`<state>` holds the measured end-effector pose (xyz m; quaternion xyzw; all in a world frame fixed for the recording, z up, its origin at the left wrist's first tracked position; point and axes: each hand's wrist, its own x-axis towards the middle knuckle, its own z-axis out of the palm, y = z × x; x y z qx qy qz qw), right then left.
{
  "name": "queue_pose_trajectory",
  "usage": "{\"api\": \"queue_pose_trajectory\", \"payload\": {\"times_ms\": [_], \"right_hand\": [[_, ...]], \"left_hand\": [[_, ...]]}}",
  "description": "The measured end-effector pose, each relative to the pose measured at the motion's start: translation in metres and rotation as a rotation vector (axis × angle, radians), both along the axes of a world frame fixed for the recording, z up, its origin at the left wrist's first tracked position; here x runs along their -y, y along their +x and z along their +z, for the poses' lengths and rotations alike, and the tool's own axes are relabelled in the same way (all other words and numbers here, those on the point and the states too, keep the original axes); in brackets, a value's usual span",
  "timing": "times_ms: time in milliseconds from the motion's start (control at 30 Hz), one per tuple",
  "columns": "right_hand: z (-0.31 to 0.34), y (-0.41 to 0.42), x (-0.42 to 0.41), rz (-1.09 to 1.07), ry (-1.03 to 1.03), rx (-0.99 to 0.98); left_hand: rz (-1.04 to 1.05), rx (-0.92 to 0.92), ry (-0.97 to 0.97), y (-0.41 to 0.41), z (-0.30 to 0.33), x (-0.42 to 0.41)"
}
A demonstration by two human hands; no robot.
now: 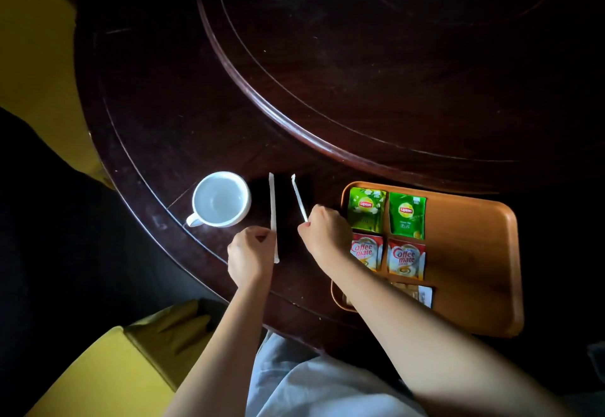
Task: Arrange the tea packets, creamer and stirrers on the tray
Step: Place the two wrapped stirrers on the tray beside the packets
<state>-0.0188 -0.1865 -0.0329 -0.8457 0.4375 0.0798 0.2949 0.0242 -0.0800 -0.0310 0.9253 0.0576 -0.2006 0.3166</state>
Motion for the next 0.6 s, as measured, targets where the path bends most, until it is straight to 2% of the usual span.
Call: {"api": "queue_pose_trajectory", "payload": {"times_ms": [200, 300, 467, 600], "right_hand": [[0.011, -0.031, 0.014, -0.257, 0.425, 0.204], [0.019, -0.058, 0.026, -0.384, 0.565, 0.292], [0.034, -0.118, 0.053, -0.548, 0.670, 0.467], [0.036, -0.170, 0.087, -0.573, 0.630, 0.434]], "left_hand": [[-0.044, -0.034, -0.153, -0.010, 0.014, -0.002], [-0.060, -0.109, -0.247, -0.020, 0.021, 0.004], [-0.195, -0.136, -0.286, -0.050, 0.031, 0.033], [-0.361, -0.113, -0.264, -0.091, 0.032, 0.072]]}}
